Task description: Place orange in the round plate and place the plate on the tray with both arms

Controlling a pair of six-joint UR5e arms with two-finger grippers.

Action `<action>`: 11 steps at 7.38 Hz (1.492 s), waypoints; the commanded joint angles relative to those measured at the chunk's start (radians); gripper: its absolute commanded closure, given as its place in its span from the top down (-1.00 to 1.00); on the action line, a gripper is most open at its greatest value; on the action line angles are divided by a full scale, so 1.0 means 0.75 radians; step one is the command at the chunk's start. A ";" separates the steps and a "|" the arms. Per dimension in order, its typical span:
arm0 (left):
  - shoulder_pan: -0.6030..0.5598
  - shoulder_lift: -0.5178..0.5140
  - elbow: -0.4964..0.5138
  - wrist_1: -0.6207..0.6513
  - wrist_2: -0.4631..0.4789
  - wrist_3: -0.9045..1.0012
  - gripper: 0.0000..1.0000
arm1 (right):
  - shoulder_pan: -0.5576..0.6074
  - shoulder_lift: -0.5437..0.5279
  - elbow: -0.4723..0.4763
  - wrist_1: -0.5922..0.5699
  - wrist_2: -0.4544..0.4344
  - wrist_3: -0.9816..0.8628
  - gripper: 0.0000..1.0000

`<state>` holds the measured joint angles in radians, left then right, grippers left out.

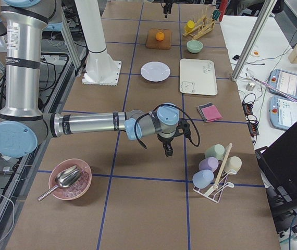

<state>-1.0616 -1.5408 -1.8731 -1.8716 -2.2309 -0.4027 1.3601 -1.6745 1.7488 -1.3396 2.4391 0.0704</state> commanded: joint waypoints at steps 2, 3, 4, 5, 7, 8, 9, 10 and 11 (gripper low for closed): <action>0.390 -0.099 -0.051 0.010 0.244 -0.405 0.99 | -0.012 0.016 -0.004 0.001 0.000 -0.002 1.00; 0.415 -0.109 -0.051 0.014 0.252 -0.430 0.99 | -0.014 0.020 -0.004 0.001 -0.002 0.000 1.00; 0.417 -0.091 -0.059 0.014 0.283 -0.416 0.99 | -0.016 0.020 -0.006 0.001 -0.004 -0.002 1.00; 0.415 -0.055 -0.077 0.014 0.305 -0.410 0.99 | -0.018 0.020 -0.024 0.003 -0.006 -0.002 1.00; 0.417 -0.017 -0.084 0.016 0.368 -0.357 0.99 | -0.018 0.022 -0.031 0.003 -0.006 -0.002 1.00; 0.434 -0.036 -0.070 0.016 0.383 -0.373 0.99 | -0.020 0.024 -0.033 0.003 -0.006 0.000 1.00; 0.450 -0.038 -0.055 0.014 0.383 -0.373 0.99 | -0.022 0.028 -0.039 0.003 -0.006 -0.002 1.00; 0.456 -0.078 -0.037 0.014 0.375 -0.377 0.99 | -0.022 0.030 -0.049 0.003 -0.006 -0.002 1.00; 0.462 -0.105 -0.012 0.016 0.375 -0.377 0.99 | -0.022 0.030 -0.049 0.003 -0.006 0.000 1.00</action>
<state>-0.7223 -1.5931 -1.9034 -1.8602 -1.9487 -0.6843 1.3443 -1.6532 1.7153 -1.3377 2.4344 0.0694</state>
